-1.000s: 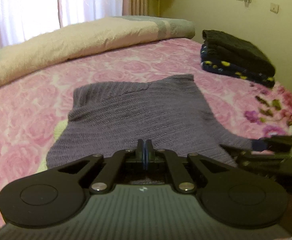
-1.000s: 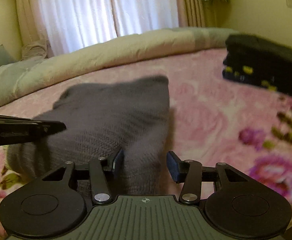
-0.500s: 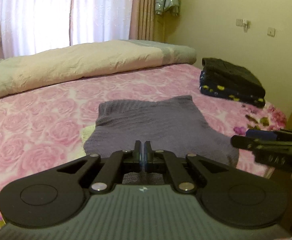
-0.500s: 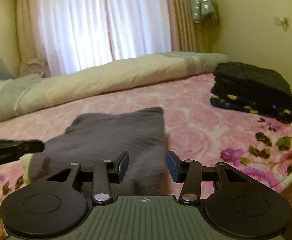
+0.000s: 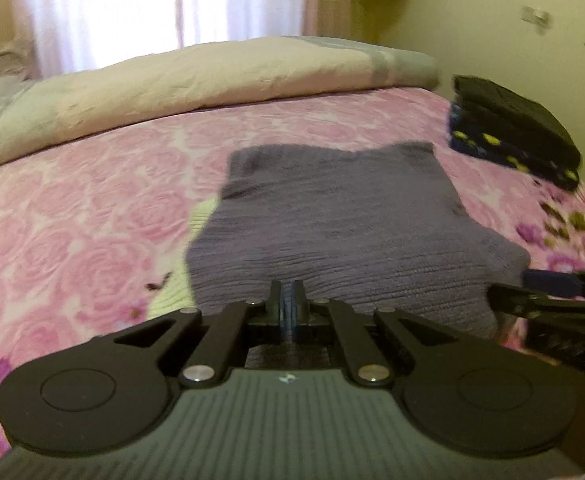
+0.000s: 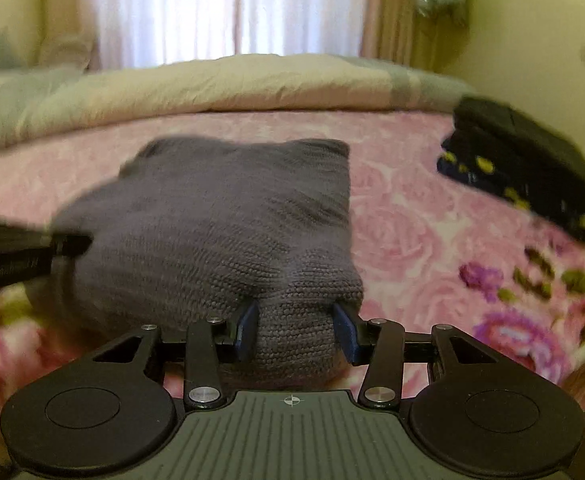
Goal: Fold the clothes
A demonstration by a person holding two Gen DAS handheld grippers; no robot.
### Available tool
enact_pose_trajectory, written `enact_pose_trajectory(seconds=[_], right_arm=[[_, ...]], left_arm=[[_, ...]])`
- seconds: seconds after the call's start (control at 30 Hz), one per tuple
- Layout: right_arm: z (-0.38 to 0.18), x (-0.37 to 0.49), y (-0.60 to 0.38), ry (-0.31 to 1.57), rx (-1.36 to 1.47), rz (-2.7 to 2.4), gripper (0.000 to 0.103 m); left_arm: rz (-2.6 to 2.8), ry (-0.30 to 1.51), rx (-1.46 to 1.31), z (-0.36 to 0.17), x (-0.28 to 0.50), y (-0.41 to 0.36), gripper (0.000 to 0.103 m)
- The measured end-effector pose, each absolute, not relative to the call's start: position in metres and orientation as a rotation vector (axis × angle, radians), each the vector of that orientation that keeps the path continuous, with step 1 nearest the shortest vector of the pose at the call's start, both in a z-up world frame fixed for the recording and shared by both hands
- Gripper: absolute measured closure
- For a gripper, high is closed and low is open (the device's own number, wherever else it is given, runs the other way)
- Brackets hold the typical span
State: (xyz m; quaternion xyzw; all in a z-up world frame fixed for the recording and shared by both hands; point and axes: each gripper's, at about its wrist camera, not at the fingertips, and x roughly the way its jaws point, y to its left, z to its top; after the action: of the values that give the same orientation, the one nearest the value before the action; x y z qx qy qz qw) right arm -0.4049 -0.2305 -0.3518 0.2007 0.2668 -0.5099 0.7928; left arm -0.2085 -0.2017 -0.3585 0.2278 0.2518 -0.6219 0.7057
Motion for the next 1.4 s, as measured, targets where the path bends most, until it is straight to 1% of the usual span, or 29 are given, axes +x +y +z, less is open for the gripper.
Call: enact_pose_trajectory(seconds=[0.07, 0.13, 0.33, 0.47, 0.63, 0.73, 0.93, 1.13, 1.3, 1.4], right_arm=[[-0.341, -0.412, -0.225, 0.495, 0.443, -1.115, 0.057], [-0.335, -0.411, -0.220, 0.460, 0.404, -1.132, 0.057], [-0.368, -0.392, -0.223, 0.520, 0.328, -1.132, 0.057], [-0.365, -0.393, -0.224, 0.559, 0.344, -1.115, 0.057], [-0.358, -0.402, -0.228, 0.543, 0.407, -1.113, 0.056], [-0.351, -0.408, -0.220, 0.533, 0.464, -1.139, 0.056], [-0.350, -0.420, -0.193, 0.535, 0.480, -1.163, 0.056], [-0.340, -0.428, -0.189, 0.479, 0.487, -1.169, 0.056], [-0.330, -0.409, -0.204, 0.438, 0.435, -1.141, 0.056], [-0.331, -0.395, -0.219, 0.421, 0.402, -1.110, 0.056]], left_arm=[[-1.354, 0.573, 0.513, -0.359, -0.207, -0.201, 0.100], [-1.326, 0.586, 0.520, -0.359, -0.205, -0.200, 0.099], [-1.267, 0.602, 0.532, -0.370, -0.205, -0.197, 0.101], [-1.247, 0.601, 0.541, -0.367, -0.210, -0.196, 0.101], [-1.235, 0.632, 0.520, -0.355, -0.207, -0.182, 0.100], [-1.230, 0.647, 0.507, -0.349, -0.206, -0.170, 0.099], [-1.275, 0.658, 0.433, -0.339, -0.201, -0.145, 0.099], [-1.363, 0.598, 0.318, -0.322, -0.191, -0.139, 0.099], [-1.462, 0.524, 0.352, -0.318, -0.200, -0.171, 0.099], [-1.495, 0.505, 0.379, -0.324, -0.207, -0.191, 0.098]])
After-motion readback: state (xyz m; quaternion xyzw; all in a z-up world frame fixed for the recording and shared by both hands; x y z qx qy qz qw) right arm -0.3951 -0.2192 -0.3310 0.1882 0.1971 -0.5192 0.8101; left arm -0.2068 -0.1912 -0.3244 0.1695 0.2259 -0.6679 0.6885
